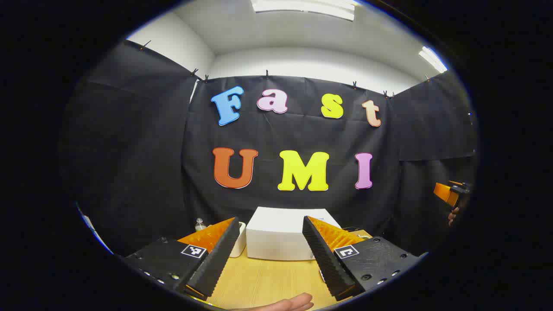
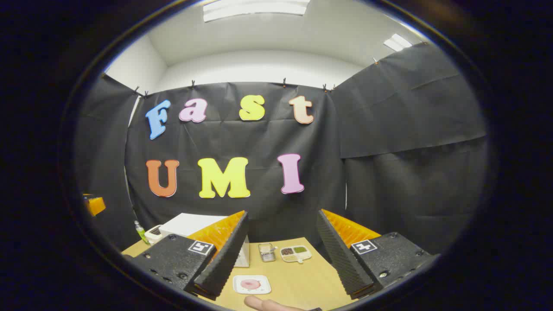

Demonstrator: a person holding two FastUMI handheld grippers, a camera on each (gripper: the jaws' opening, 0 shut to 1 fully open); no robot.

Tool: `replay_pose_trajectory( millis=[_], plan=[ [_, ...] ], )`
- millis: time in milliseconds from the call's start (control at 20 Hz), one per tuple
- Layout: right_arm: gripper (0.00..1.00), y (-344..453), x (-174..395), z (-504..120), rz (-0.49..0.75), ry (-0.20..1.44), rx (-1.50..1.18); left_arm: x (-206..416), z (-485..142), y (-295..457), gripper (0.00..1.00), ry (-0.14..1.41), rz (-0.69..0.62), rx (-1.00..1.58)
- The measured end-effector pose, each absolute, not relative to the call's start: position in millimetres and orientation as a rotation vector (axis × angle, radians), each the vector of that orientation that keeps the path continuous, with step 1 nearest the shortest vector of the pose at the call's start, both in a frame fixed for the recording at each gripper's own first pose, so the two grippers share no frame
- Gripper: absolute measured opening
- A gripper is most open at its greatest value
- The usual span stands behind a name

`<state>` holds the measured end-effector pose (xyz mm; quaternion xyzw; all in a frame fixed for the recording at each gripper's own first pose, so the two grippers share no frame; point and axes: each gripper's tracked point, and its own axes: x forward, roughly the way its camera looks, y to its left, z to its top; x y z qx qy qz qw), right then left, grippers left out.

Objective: Open the microwave oven with the left hand, put the food in, and close the microwave oven.

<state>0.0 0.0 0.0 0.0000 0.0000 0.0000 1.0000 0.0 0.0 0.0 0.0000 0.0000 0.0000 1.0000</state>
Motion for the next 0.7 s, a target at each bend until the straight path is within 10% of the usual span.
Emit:
replay_pose_trajectory(
  millis=[700],
  plan=[
    [1.00, -33, 7, -12, -0.063, -0.026, -0.027, 1, -15, -33, 0.92, 0.016, -0.026, 0.026]
  ],
)
